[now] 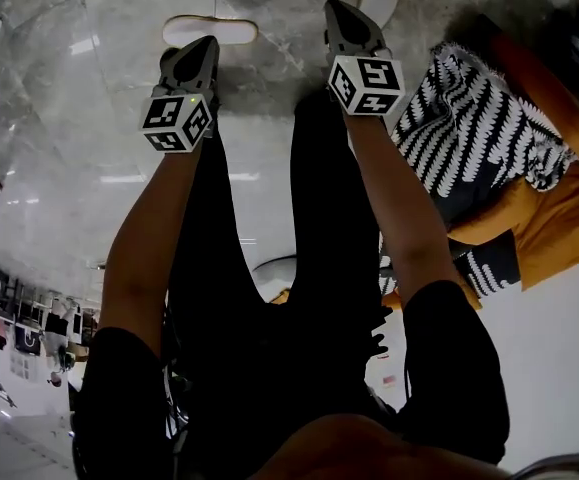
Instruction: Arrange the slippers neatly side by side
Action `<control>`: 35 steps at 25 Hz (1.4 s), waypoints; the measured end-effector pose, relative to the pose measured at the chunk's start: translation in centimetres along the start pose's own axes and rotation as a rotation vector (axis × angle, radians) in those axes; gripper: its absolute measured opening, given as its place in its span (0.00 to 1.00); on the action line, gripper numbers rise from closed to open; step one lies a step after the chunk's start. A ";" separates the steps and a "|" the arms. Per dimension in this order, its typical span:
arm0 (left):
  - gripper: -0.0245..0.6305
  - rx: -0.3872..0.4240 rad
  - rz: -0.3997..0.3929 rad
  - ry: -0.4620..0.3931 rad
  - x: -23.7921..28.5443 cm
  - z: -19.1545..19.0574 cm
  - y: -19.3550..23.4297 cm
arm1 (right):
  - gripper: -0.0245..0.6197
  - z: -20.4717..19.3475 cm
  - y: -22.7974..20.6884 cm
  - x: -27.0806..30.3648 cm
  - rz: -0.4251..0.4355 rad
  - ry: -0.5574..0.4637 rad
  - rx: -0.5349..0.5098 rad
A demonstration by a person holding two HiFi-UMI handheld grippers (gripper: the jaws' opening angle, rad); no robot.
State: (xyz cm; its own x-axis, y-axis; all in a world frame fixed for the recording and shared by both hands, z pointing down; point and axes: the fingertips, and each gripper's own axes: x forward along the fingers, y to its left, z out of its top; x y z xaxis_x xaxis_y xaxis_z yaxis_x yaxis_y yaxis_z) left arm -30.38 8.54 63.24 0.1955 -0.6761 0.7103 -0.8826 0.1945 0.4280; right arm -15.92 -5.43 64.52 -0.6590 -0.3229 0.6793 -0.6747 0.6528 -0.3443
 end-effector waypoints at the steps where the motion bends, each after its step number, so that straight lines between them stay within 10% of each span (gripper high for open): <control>1: 0.06 -0.011 0.027 0.001 -0.1 0.0 0.9 | 0.09 0.5 0.7 0.2 -0.010 -0.012 -0.011; 10: 0.06 -0.115 0.107 0.006 -0.2 0.2 3.6 | 0.09 1.0 3.1 -0.2 -0.043 0.012 0.032; 22: 0.06 -0.041 0.044 0.062 0.6 0.3 0.5 | 0.09 2.5 0.1 -4.7 -0.064 -0.003 -0.076; 30: 0.07 -0.616 0.156 0.075 3.6 -5.5 7.0 | 0.09 0.5 -1.3 -2.7 -0.110 -0.030 -0.041; 35: 0.25 -0.861 0.241 0.076 5.9 -10.8 12.2 | 0.09 -0.1 -1.1 -1.5 -0.085 -0.063 -0.089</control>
State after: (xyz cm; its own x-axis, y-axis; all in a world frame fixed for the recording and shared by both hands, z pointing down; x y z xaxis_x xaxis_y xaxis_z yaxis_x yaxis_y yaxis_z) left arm -35.42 14.56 78.70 0.1016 -0.5052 0.8570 -0.2827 0.8113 0.5118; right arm -14.15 -5.62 63.94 -0.6222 -0.4199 0.6607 -0.6987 0.6785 -0.2267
